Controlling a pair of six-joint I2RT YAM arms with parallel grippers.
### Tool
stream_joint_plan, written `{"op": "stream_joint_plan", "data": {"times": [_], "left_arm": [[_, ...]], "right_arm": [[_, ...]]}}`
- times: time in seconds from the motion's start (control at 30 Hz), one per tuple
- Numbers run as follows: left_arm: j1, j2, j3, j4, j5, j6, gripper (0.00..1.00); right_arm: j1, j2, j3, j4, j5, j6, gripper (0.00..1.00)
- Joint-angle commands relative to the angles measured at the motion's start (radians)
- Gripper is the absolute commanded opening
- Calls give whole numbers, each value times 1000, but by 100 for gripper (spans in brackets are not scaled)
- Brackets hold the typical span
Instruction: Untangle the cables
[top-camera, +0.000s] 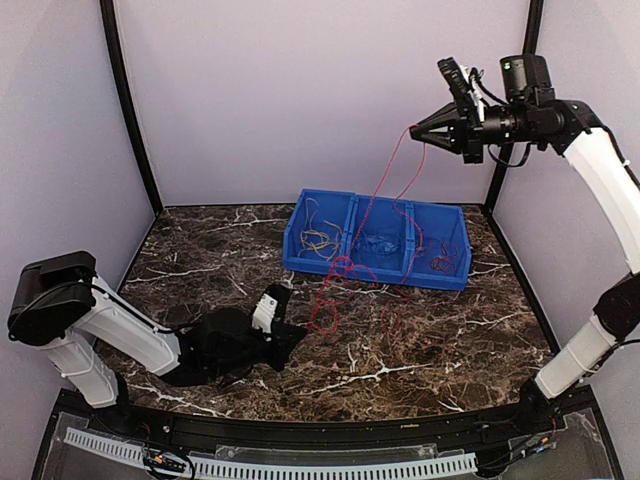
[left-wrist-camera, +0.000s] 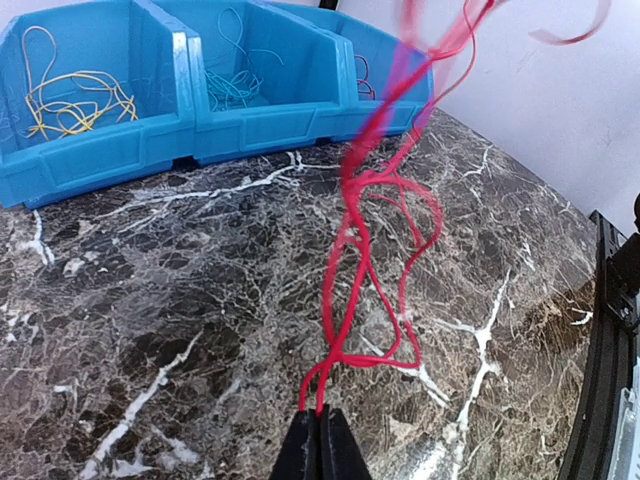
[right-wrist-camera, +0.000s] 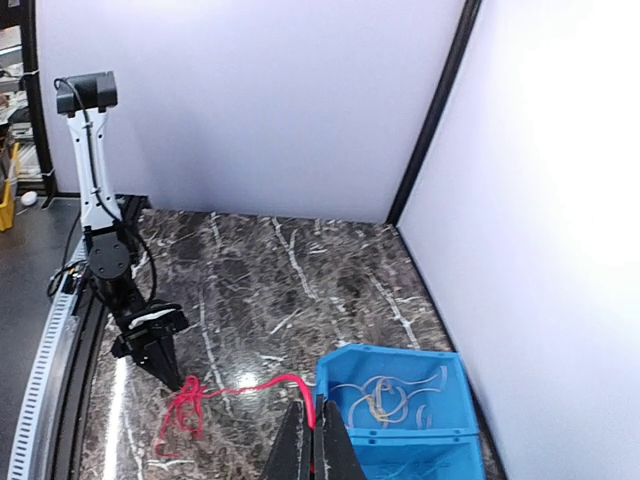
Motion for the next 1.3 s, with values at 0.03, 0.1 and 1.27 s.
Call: {"op": "stream_joint_plan", "data": {"times": [0.03,0.1,1.27], "left_arm": [[20,-90,-26,-94,-76,6,0],[28,-109,-34,-134,-86,4,0],[59,-666,-243,-918,-535,-613,0]], "right_arm": [[-137,-100,21,181,-68,124,0],[-192,-168,-43,313,-76,195,0],[-439,-112,40,565,-124,454,0]]}}
